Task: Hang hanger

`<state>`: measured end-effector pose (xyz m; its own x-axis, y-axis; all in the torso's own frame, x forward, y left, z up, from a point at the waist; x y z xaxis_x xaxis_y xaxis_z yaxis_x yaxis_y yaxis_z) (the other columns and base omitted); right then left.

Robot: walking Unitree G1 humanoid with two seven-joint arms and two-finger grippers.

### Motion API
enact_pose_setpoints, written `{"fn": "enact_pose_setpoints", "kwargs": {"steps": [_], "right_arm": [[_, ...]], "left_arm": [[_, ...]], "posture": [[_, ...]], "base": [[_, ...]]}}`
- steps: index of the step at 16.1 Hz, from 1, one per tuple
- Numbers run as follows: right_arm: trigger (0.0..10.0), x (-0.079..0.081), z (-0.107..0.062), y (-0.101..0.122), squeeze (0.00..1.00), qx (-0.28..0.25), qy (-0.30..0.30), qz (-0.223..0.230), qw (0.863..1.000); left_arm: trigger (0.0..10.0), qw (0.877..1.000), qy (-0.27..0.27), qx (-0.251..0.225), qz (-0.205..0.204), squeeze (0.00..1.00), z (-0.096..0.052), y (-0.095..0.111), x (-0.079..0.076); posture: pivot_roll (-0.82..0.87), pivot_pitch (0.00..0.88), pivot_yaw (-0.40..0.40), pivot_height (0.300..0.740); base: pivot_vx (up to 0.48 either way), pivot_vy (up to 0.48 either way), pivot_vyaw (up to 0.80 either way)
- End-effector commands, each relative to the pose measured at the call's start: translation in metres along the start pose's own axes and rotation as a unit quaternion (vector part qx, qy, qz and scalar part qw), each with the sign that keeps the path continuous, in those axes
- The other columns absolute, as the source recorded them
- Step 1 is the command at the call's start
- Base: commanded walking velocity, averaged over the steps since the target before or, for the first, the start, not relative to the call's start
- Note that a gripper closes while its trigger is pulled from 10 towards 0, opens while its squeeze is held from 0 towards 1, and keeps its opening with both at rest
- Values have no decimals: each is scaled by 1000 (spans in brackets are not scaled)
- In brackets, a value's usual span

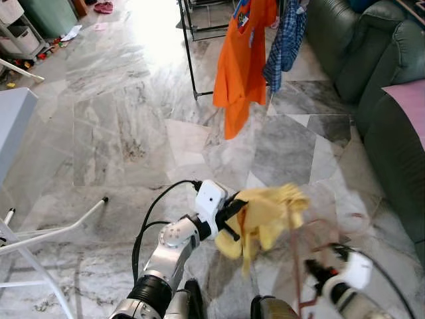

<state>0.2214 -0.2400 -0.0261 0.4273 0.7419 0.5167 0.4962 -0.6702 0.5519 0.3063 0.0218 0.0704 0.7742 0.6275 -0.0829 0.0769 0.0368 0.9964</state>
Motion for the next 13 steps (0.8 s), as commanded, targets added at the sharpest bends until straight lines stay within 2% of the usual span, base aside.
{"fn": "enact_pose_setpoints", "kwargs": {"steps": [1,2,3,4,5,6,8,10,11,13], "right_arm": [[10000,-20,-4,9,0,-28,-43,43,998],[10000,-16,-8,50,0,-108,-31,59,992],[10000,-6,-13,76,0,-153,-12,54,987],[10000,-2,-16,85,0,-170,-3,52,984],[10000,10,-18,102,0,-195,22,64,978],[10000,61,-29,131,0,-224,108,51,967],[10000,104,-37,134,0,-221,176,29,959],[10000,141,-44,124,0,-200,235,0,951],[10000,167,-51,114,0,-182,287,-10,940],[10000,197,-65,101,0,-157,349,-22,923]], "left_arm": [[10000,1000,-1,-23,1,0,-3,8,3],[10000,1000,-7,-19,1,0,-6,5,3],[10000,1000,-10,-9,4,0,-7,0,2],[10000,1000,-11,-4,6,0,-8,-2,1],[10000,1000,-20,2,12,0,-9,-5,-2],[10000,999,-30,24,22,0,-11,-16,-6],[10000,998,-29,38,28,0,-11,-22,-7],[10000,997,-37,55,44,0,-11,-28,-10],[10000,996,-44,55,45,0,-10,-29,-14],[10000,996,-52,48,51,0,-6,-28,-19]], "posture": [[-227,206,111,740],[-227,206,113,740],[-229,208,115,740],[-229,208,115,740],[-229,206,114,740],[-232,207,114,740],[-235,206,109,740],[-235,205,104,740],[-237,204,101,740],[-240,200,96,740]], "base": [[0,0,0],[0,0,0],[0,0,0],[0,0,0],[0,0,0],[0,0,0],[0,0,0],[0,0,0],[0,0,0],[0,0,0]]}}
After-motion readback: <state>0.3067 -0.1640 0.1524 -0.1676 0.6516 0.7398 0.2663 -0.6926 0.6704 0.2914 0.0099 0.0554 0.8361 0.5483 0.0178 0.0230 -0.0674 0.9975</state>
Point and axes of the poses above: a point about 5 cm out from each wrist's last joint towards the gripper, its own z axis pointing out of the wrist towards the gripper, its own y axis along the axis of the wrist's last joint, x = y × z, the point moved 2 cm from there along z, pointing out of the wrist towards the gripper, and after that the axes turned 1 degree about z, right-handed, at the moved point
